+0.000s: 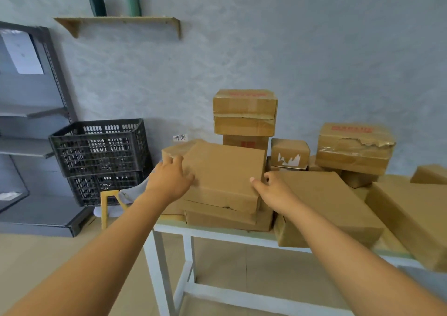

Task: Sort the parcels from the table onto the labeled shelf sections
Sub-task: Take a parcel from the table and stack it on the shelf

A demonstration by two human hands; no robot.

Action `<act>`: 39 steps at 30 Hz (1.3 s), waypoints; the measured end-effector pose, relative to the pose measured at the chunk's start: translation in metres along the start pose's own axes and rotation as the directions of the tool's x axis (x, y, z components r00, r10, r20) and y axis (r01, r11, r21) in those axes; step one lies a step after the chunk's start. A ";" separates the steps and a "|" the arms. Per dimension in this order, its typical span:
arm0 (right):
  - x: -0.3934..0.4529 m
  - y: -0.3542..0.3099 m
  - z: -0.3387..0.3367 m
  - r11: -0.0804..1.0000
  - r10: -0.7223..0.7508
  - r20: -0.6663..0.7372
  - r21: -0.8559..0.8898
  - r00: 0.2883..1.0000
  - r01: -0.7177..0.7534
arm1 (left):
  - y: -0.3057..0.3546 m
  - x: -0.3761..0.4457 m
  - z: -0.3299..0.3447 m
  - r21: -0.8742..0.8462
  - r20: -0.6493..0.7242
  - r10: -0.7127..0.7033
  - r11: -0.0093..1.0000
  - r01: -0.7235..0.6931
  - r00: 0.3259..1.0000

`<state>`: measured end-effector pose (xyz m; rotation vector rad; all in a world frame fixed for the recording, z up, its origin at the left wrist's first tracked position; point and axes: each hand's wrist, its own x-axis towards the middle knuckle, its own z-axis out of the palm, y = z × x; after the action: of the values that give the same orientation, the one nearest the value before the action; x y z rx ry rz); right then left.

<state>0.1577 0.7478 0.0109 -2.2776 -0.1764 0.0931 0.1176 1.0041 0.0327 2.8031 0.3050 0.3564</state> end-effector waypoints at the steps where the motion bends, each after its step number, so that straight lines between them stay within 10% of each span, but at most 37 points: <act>1: 0.006 0.001 0.001 0.998 0.053 0.020 0.025 0.998 -0.054 | -0.003 0.008 0.003 -0.086 0.041 -0.045 0.995 0.049 0.998; 13: 0.057 0.017 0.021 0.883 0.263 0.208 0.342 0.942 -0.322 | -0.034 0.048 0.014 -0.513 0.440 -0.276 0.704 0.491 0.855; 30: -0.005 -0.050 -0.019 0.795 0.097 -0.129 0.607 0.987 0.001 | -0.036 0.027 -0.046 -0.863 0.314 0.092 0.443 0.244 0.945; 39: -0.050 -0.119 -0.042 0.844 -0.031 -0.463 0.462 0.886 0.271 | 0.009 0.009 -0.084 -0.745 0.069 0.006 0.665 0.048 0.998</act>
<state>0.1024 0.7855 0.1288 -1.6788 -0.0817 -0.4182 0.1046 1.0208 0.1155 1.9753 0.1241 0.2918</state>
